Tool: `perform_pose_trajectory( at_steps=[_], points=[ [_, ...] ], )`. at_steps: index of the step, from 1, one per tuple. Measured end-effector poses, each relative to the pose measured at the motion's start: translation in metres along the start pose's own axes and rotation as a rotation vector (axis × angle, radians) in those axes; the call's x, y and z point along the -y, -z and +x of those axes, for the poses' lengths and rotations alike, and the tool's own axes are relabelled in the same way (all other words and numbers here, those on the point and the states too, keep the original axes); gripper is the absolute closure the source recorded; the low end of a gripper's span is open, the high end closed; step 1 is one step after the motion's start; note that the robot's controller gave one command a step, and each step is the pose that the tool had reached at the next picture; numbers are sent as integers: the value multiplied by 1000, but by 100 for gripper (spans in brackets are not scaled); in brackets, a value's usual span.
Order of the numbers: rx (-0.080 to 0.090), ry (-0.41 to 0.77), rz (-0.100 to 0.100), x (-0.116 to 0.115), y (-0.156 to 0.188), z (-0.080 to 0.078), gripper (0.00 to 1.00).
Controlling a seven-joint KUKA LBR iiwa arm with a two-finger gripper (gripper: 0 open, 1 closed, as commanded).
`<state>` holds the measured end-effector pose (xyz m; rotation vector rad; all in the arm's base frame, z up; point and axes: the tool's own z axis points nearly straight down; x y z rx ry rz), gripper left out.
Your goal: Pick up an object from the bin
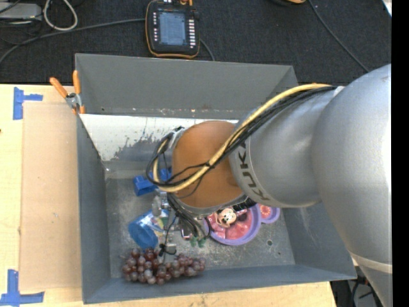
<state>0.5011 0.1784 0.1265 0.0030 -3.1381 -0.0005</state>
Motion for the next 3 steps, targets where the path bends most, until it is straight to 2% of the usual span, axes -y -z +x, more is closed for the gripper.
perform_pose_trajectory(
  at_steps=[1,2,3],
  points=[
    [4,-5,-1,1,3,-1,0],
    [35,277,-6,-5,-31,-10,0],
    [35,301,-4,-5,-33,-8,0]
  ],
)
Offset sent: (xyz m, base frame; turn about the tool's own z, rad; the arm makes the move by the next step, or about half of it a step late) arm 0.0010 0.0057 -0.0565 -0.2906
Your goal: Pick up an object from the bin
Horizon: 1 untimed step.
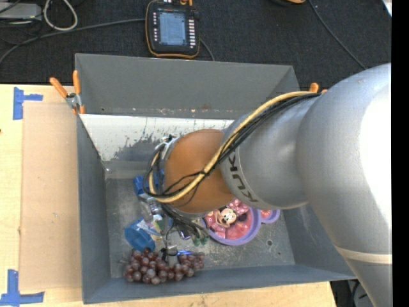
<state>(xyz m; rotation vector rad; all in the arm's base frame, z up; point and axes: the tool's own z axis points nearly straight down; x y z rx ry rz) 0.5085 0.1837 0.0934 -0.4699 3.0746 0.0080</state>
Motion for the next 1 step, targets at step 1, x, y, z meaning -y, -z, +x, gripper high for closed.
perform_pose_trajectory(
  at_steps=[1],
  points=[
    [1,119,-3,16,-22,-14,0]
  ],
)
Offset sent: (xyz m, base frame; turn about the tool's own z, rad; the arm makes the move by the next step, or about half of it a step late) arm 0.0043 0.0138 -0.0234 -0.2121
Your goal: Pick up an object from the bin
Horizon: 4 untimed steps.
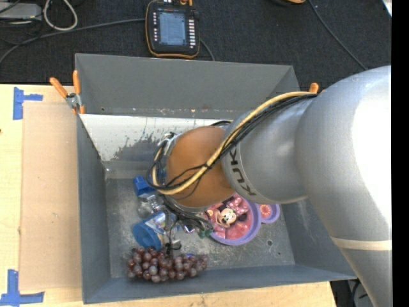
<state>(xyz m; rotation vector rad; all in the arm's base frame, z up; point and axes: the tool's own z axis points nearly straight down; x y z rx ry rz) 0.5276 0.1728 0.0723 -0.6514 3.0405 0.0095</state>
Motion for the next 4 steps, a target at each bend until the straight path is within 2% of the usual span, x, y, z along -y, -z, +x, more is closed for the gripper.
perform_pose_trajectory(
  at_steps=[1,2,3,4],
  points=[
    [17,89,4,-26,0,0,0],
    [2,10,0,-3,-1,0,100],
    [2,9,0,-3,-1,0,100],
    [-6,9,-1,-4,21,2,100]
  ],
)
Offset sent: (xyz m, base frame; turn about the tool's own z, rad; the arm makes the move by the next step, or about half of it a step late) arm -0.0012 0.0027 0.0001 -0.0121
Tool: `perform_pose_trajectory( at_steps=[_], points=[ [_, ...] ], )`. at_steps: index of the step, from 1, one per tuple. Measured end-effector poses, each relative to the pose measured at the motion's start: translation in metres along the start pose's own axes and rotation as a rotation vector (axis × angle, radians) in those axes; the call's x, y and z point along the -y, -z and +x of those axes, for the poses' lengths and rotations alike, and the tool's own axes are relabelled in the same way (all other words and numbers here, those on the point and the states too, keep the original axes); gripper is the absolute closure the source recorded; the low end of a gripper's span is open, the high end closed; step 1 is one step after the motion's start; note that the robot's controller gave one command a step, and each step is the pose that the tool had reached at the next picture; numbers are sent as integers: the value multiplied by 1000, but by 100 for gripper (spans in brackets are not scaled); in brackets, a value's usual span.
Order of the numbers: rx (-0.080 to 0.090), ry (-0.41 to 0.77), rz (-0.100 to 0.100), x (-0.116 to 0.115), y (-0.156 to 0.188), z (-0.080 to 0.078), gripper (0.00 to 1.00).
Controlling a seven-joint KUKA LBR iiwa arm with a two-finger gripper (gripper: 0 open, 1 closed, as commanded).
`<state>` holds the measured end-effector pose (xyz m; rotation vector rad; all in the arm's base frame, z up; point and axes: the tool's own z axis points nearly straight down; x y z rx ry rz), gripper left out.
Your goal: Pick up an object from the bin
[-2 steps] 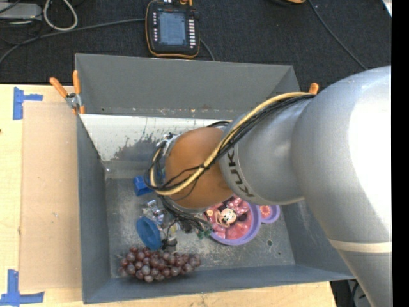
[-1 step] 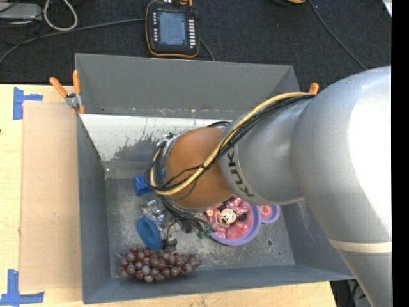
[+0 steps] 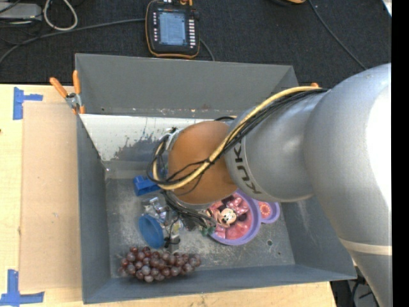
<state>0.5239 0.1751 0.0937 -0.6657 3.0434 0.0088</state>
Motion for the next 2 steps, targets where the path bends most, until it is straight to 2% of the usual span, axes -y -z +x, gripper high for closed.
perform_pose_trajectory(
  at_steps=[2],
  points=[
    [-1,-2,-1,-1,85,-3,100]
  ],
)
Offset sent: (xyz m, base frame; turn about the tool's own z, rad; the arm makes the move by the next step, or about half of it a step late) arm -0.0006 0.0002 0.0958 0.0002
